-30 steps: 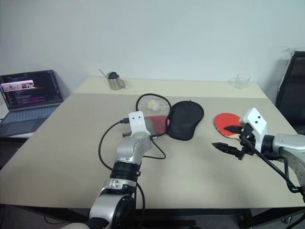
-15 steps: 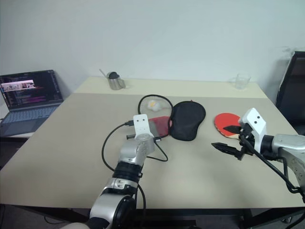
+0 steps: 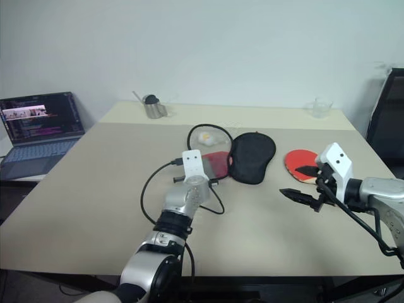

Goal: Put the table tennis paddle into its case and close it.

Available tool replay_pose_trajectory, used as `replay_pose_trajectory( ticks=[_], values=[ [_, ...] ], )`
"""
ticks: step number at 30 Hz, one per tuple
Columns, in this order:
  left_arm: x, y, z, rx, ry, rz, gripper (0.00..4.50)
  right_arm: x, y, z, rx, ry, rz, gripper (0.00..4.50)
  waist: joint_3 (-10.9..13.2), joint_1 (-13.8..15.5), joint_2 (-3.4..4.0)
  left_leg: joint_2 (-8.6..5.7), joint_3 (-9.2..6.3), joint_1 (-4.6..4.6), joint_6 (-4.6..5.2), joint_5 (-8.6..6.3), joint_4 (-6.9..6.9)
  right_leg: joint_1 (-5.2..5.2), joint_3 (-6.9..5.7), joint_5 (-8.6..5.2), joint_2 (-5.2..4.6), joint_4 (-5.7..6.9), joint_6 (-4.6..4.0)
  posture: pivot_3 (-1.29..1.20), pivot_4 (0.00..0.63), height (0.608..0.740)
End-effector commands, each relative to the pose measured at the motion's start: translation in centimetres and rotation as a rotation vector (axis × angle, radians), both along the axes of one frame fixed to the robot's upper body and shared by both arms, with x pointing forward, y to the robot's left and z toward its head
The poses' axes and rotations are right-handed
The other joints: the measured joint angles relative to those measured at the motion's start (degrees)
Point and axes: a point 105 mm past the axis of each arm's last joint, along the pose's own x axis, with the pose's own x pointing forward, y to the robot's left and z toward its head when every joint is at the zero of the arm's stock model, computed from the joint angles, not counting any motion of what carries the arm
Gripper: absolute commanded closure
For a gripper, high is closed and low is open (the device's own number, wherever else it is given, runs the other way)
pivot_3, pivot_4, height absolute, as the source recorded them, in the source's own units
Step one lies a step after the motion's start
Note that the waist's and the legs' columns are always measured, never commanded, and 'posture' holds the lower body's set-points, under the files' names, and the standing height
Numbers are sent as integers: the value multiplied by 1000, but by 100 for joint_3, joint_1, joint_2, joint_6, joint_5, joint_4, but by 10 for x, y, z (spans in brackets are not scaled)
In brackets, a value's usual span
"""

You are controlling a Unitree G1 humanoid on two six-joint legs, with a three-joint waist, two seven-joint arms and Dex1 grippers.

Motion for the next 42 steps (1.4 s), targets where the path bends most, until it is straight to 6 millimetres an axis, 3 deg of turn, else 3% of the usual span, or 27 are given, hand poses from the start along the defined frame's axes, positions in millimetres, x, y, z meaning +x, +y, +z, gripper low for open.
replay_pose_trajectory(
  ticks=[1, 10, 13, 23, 28, 32, 35, 38, 42],
  values=[
    [-9, -78, 30, -115, -66, -171, 4462, -3, 5, 8, 0, -35, 22, 0, 0, 0, 0, 0, -1, 0, 0, 0, -1, 0, -1, 0, 0, -1, 0, 0, 150, 740],
    [-11, -82, 25, -118, -44, -186, 4462, -2, 4, 9, -1, -36, 22, 0, 0, 0, 0, 1, -3, -8, 0, 0, -8, 0, -4, 5, 0, -23, 7, 0, 150, 740],
    [-15, -82, 12, -121, 51, -210, 3809, -2, 4, 9, 1, -36, 22, 0, -1, 3, 1, -1, -2, -15, 1, 0, -13, 1, -3, 10, 0, -39, 16, 0, 150, 740],
    [-11, -70, 14, -152, 67, -281, 319, -3, 2, 8, 8, -38, 12, 0, -2, -7, 3, -2, -1, -17, 3, -2, -13, 1, 0, 14, -2, -48, 23, 0, 150, 740],
    [-9, -49, 27, -225, 29, -321, 258, -4, -10, 15, 14, -54, -17, 0, -3, 7, 5, -3, -1, -19, 3, -1, -13, 1, -3, 14, -2, -48, 23, 0, 150, 740],
    [2, -14, 30, -262, 43, -232, 258, -3, -23, 21, 47, -67, -75, 0, -2, 8, 4, -4, -2, -24, 4, -1, -12, 0, 0, 15, -4, -52, 24, 0, 150, 740],
    [8, -1, 44, -303, 2, -239, 258, 7, -41, 19, 75, -67, -213, 0, -2, -19, 4, -2, -1, -21, 4, -1, -12, 0, 0, 15, -2, -47, 23, 0, 150, 740],
    [7, -3, 62, -315, -38, -353, 258, 27, -67, 12, 106, -36, -446, 0, -3, -26, 5, 1, -1, -13, 3, 0, -12, 1, 1, 16, 0, -40, 22, 0, 150, 740],
    [-12, -26, 87, -280, -145, -739, 258, 51, -109, -17, 102, 43, -821, 0, -3, -13, 5, 0, 1, -15, 1, 1, -11, -1, 5, 18, -3, -39, 21, 0, 150, 740]
  ],
)
